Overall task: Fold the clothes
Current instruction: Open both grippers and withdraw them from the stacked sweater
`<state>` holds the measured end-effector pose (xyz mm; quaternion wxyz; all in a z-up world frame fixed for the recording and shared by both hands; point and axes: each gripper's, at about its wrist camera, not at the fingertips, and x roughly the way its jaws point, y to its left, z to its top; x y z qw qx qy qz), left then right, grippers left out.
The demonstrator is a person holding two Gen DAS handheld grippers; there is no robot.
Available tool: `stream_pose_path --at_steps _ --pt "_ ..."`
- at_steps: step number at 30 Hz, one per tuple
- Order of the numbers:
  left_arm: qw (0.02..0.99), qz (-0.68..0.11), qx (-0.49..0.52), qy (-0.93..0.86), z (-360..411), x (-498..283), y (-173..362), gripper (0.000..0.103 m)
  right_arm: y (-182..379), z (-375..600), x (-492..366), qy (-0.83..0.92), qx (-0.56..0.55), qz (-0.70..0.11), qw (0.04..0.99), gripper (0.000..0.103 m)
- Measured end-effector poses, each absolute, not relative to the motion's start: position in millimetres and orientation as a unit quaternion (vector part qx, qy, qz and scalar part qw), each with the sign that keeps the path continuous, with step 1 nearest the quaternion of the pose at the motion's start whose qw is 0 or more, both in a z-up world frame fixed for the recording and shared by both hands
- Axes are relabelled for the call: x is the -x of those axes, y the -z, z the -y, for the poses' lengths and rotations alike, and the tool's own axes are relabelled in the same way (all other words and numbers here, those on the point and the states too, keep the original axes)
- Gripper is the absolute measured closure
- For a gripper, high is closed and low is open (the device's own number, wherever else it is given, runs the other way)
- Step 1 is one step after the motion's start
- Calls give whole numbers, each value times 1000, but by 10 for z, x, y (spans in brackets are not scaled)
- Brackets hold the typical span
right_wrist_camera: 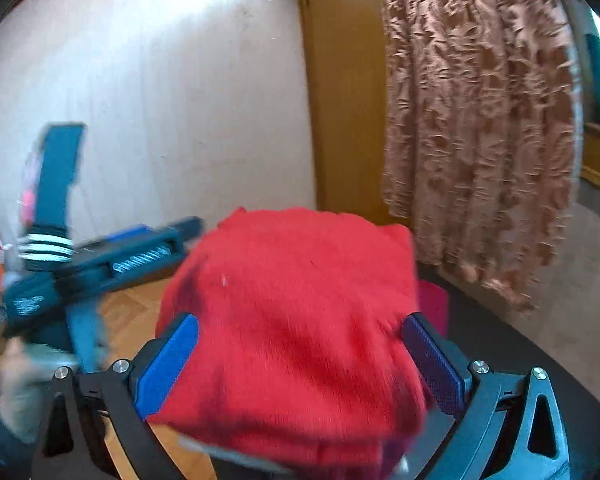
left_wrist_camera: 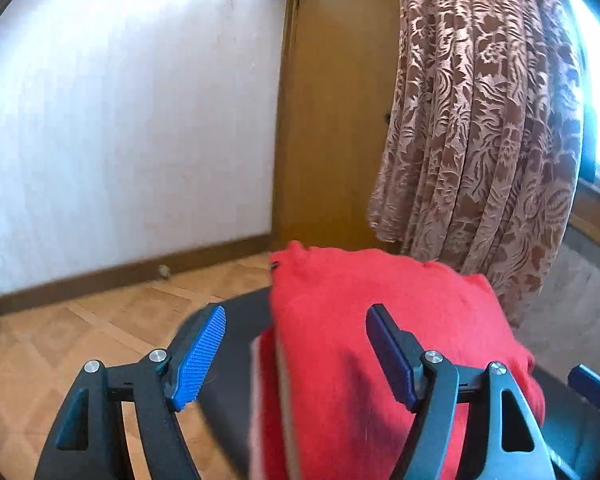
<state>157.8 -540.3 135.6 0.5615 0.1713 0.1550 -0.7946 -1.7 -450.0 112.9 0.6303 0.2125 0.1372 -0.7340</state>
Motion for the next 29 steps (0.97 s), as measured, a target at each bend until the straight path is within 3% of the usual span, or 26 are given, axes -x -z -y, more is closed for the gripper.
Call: stream_pose_path --at_steps 6,9,23,25,29 --pt "568 -122 -170 796 4748 -1727 -1384 32 -1146 4016 -227 775 -238 -119 574 0" --pt "556 -105 -180 805 4572 -1747 -1389 47 -1143 3849 -347 773 -235 -122 577 0" --pt "534 -152 -174 814 4296 -2071 -1230 48 -1168 3395 -673 775 -196 -143 583 0" --pt "539 -146 -169 812 4247 -2085 -1218 56 -1154 3343 -698 773 -199 -141 585 0" --pt "543 -136 -165 812 4147 -2096 -1178 58 -1106 3295 -708 775 -204 -138 582 0"
